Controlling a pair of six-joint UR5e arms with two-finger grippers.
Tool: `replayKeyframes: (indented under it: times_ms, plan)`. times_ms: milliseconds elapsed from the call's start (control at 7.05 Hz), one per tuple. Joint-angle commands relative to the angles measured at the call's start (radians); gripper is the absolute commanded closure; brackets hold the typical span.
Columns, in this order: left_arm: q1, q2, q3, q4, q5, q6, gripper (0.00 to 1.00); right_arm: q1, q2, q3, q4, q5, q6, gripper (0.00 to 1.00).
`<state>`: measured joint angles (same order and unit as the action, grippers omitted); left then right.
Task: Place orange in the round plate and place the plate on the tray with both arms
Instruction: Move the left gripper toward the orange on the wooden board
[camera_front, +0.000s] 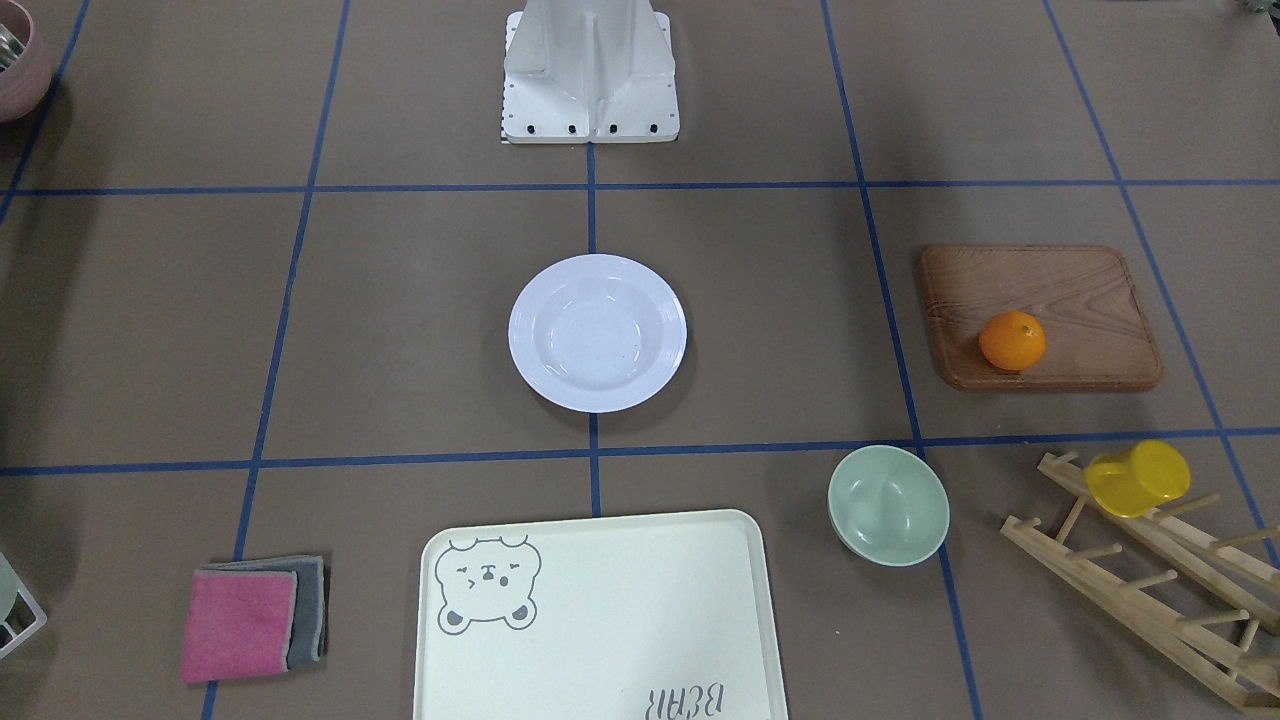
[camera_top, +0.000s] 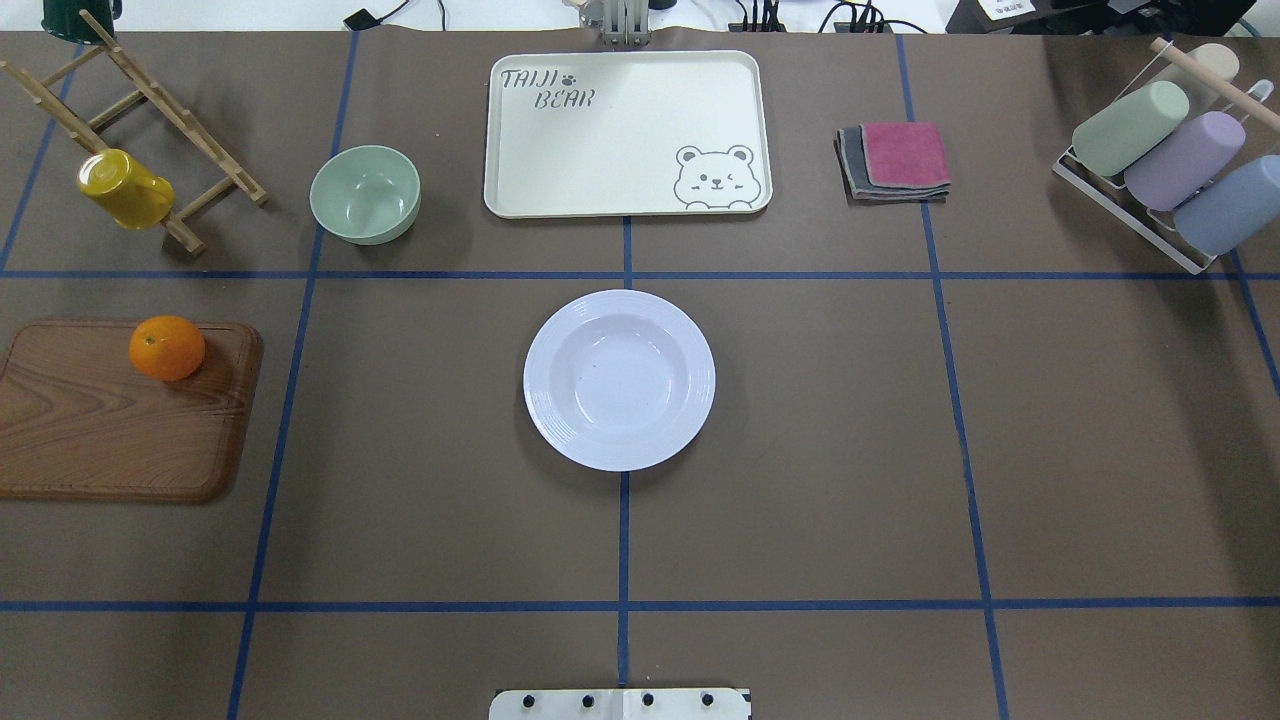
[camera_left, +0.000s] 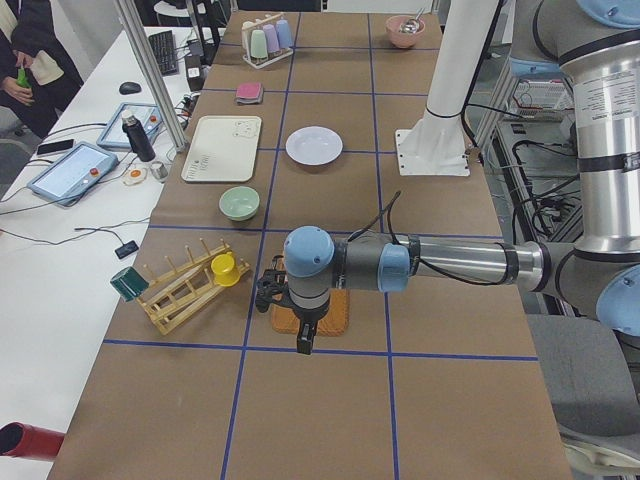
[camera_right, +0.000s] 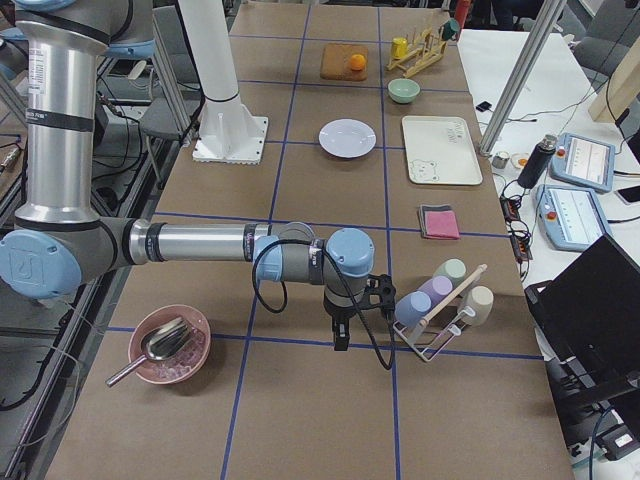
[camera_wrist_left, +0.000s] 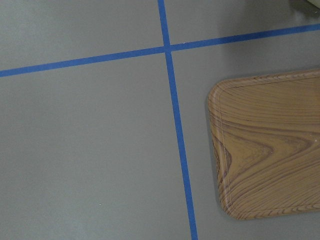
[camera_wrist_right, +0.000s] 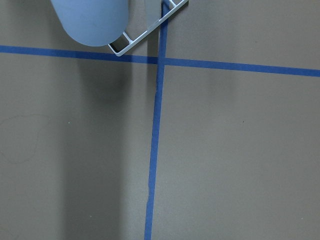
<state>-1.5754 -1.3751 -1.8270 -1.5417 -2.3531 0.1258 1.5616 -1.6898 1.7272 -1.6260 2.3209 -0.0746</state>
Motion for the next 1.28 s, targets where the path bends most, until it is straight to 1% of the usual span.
replayKeyframes:
  times_ms: [0, 284, 425, 567, 709, 851, 993, 1134]
  plan:
    - [-0.002, 0.002, -0.017, 0.0, -0.001, 0.0, 0.02, 0.0, -0.002, 0.0, 0.002, 0.0, -0.001, 0.0]
    - [-0.002, -0.001, -0.025, 0.002, 0.005, -0.008, 0.02, 0.0, 0.001, 0.008, 0.002, -0.002, 0.003, 0.0]
    - [0.0, -0.016, -0.05, -0.002, 0.0, -0.011, 0.02, 0.0, 0.008, 0.011, 0.021, -0.002, 0.004, 0.0]
    - [0.002, -0.06, -0.055, -0.026, 0.002, -0.008, 0.02, 0.0, 0.012, 0.011, 0.073, -0.002, 0.006, 0.0]
    - [0.0, -0.117, -0.032, -0.056, -0.008, -0.006, 0.02, -0.002, 0.012, 0.006, 0.209, -0.003, 0.009, 0.0]
    - [0.0, -0.11, -0.047, -0.075, -0.009, -0.006, 0.02, -0.005, 0.012, 0.003, 0.278, 0.002, 0.012, 0.0]
    - [0.002, -0.117, -0.067, -0.109, -0.011, -0.018, 0.02, -0.011, 0.013, 0.012, 0.287, 0.014, 0.012, 0.0]
    - [0.038, -0.131, -0.063, -0.147, -0.017, -0.106, 0.02, -0.043, 0.015, 0.012, 0.299, 0.047, 0.015, 0.0]
